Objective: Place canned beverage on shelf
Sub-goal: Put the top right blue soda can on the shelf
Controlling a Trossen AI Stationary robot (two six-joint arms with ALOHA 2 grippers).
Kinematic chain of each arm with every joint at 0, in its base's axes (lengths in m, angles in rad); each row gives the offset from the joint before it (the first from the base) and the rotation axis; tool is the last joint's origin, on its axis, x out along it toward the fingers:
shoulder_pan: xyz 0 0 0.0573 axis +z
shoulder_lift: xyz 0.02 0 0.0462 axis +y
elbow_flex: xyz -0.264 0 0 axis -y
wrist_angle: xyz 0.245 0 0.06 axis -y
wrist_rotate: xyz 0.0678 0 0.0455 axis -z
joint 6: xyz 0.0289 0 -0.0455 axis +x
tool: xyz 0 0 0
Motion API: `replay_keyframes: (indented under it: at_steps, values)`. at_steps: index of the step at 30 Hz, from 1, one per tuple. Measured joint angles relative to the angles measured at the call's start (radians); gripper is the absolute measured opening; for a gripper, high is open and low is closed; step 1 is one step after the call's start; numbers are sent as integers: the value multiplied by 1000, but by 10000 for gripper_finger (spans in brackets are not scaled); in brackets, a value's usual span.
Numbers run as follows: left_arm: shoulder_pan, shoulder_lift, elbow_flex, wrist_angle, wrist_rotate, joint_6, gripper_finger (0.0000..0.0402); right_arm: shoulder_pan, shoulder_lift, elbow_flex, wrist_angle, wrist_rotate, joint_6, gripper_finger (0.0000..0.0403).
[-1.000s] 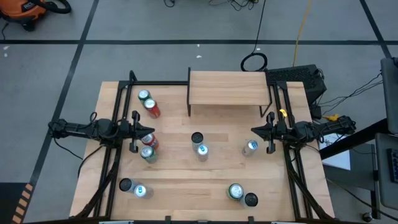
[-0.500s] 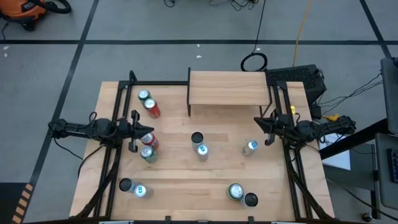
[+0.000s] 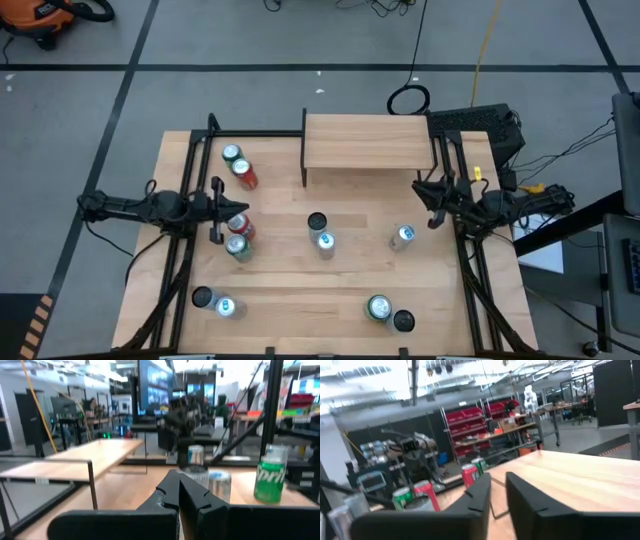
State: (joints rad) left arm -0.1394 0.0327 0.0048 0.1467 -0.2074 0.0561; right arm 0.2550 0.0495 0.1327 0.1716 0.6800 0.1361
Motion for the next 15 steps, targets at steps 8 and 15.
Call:
replay_keyframes:
  at_steps: [8,15]
  values:
    - [0,67,0,-2,-47,-74,0,0,103,111,-106,83,15,216]
    - [0,125,0,59,-99,-75,0,0,175,318,-507,39,236,293]
